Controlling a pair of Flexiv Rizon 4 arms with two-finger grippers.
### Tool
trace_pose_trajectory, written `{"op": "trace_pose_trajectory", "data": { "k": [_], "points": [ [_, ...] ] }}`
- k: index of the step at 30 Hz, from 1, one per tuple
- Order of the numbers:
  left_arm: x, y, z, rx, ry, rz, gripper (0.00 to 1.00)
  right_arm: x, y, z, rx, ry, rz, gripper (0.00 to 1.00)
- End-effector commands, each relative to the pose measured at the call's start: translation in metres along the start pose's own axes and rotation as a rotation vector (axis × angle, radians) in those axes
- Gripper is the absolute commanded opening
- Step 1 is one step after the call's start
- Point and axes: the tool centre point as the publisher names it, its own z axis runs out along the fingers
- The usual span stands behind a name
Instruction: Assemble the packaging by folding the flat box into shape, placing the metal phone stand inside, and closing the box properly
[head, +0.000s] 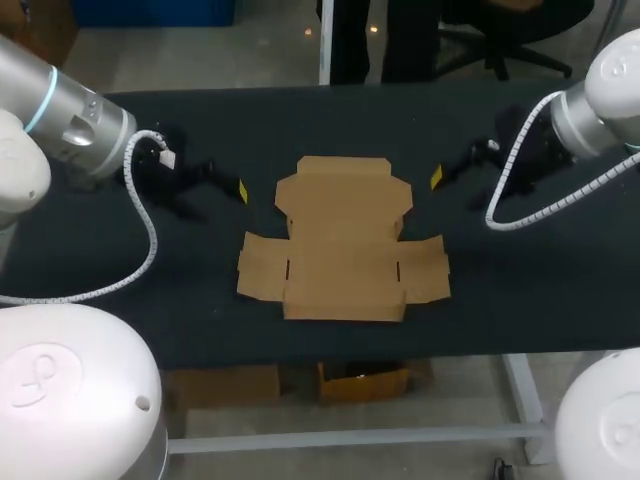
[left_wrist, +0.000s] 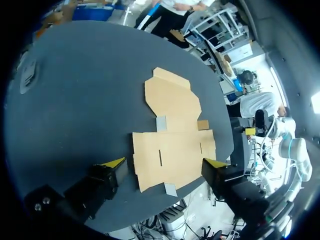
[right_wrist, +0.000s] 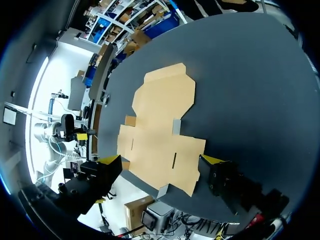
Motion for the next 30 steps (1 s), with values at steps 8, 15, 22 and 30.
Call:
{"op": "trace_pose_trajectory", "data": {
  "k": [8, 15, 22, 30],
  "points": [
    [-0.005, -0.047, 0.009, -0.054, 0.025, 0.025, 1.00, -0.011, 0.037, 0.027, 0.007, 0.021, 0.078, 1.00],
    [-0.011, -0.067, 0.014, -0.073, 0.036, 0.024, 1.00, -0.023, 0.053, 0.039, 0.006, 0.064, 0.103, 1.00],
    [-0.014, -0.078, 0.015, -0.081, 0.049, 0.025, 1.00, -0.027, 0.059, 0.042, 0.020, 0.093, 0.088, 1.00],
    [-0.014, -0.078, 0.015, -0.081, 0.049, 0.025, 1.00, -0.027, 0.059, 0.042, 0.020, 0.093, 0.088, 1.00]
  ]
}}
